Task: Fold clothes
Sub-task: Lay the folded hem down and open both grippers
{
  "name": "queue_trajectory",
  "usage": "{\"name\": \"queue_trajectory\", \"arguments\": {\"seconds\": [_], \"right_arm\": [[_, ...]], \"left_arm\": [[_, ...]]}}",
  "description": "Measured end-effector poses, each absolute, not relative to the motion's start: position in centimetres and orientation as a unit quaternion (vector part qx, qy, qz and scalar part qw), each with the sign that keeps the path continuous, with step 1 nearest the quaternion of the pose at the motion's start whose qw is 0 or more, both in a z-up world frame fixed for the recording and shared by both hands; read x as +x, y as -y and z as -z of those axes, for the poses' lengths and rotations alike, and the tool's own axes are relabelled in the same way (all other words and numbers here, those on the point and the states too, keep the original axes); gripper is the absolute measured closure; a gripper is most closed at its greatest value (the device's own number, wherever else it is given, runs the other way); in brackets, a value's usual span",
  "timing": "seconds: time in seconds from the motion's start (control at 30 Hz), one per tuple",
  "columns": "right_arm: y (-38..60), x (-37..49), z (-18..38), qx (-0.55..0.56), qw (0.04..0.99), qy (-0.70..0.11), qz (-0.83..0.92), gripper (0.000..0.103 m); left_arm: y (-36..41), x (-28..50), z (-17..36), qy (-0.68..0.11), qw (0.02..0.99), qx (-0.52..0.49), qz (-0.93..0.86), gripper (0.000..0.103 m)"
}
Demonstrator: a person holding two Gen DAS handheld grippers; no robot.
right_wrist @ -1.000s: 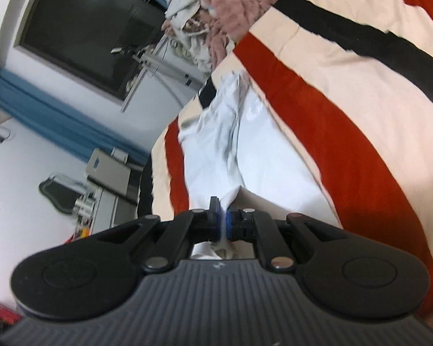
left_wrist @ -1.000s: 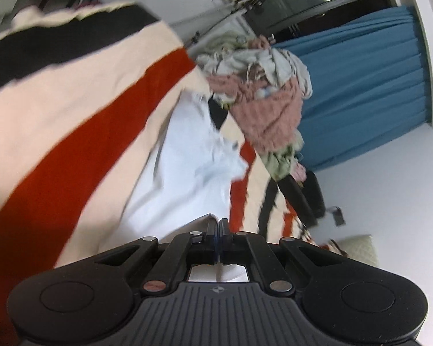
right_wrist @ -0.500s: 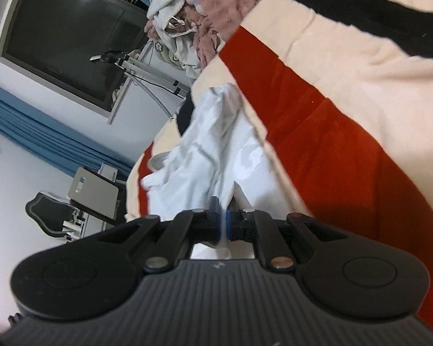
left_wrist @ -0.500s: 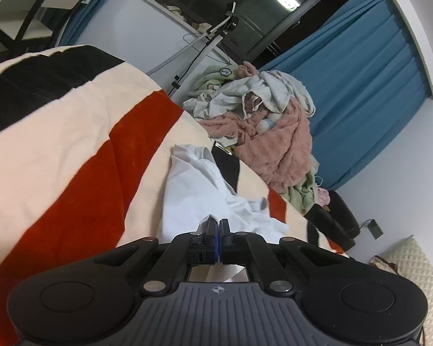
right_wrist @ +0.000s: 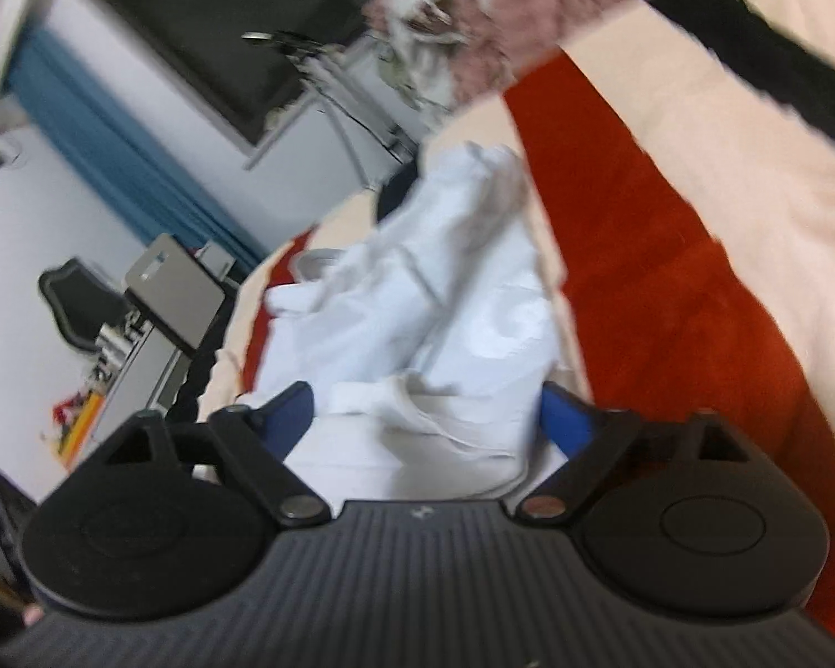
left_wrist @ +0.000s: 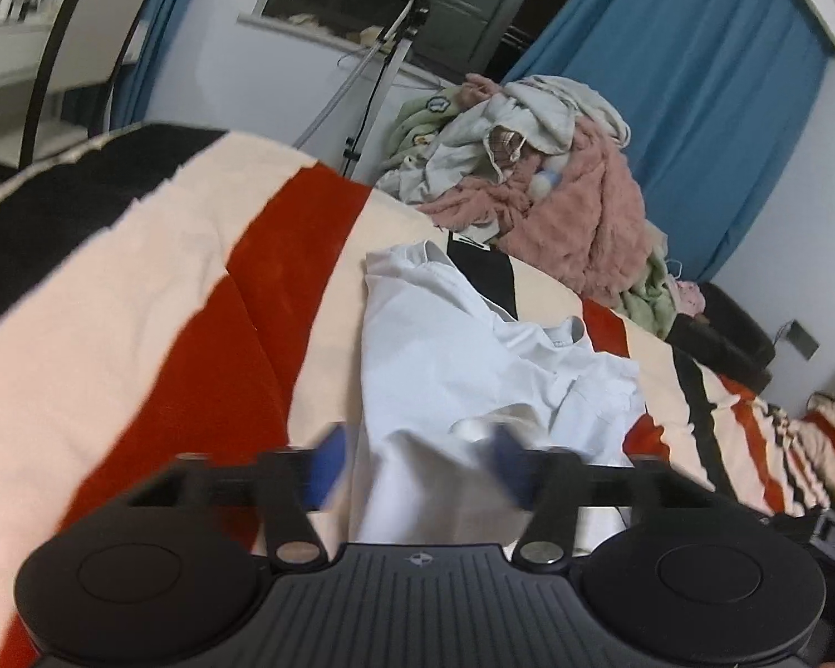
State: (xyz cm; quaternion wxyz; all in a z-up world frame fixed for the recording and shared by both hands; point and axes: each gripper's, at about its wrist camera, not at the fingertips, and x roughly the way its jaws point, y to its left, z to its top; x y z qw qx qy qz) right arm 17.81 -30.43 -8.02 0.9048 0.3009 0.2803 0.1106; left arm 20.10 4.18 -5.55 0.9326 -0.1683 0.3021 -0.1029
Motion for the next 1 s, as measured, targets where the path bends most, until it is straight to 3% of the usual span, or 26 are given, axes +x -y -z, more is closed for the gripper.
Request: {"name": "queue_trajectory", "arguments": {"seconds": [0.3, 0.5, 0.9, 1.0], "right_arm": [[26.4, 10.7, 3.2, 0.167, 0.955, -0.226, -0.095, 0.015], [25.0, 5.2, 1.0, 0.103, 0.975, -0.186, -0.057, 0.015], [24.2, -0.6, 0.0, 0.098, 0.977, -0.182, -0.051, 0.015], [24.0, -0.7, -0.1, 0.097, 0.977, -0.182, -0.049, 0.015]], "left_arm": [[-3.0, 13.1, 1.8, -0.264, 0.952, -0.103, 0.111, 0.023], [-2.3, 7.1, 0.5, -0.246, 0.958, -0.065, 0.13, 0.022], [-0.8, 0.6, -0.1, -0.227, 0.959, -0.057, 0.158, 0.022], [-1.4, 1.1, 1.2, -0.264, 0.945, -0.101, 0.161, 0.023]]}}
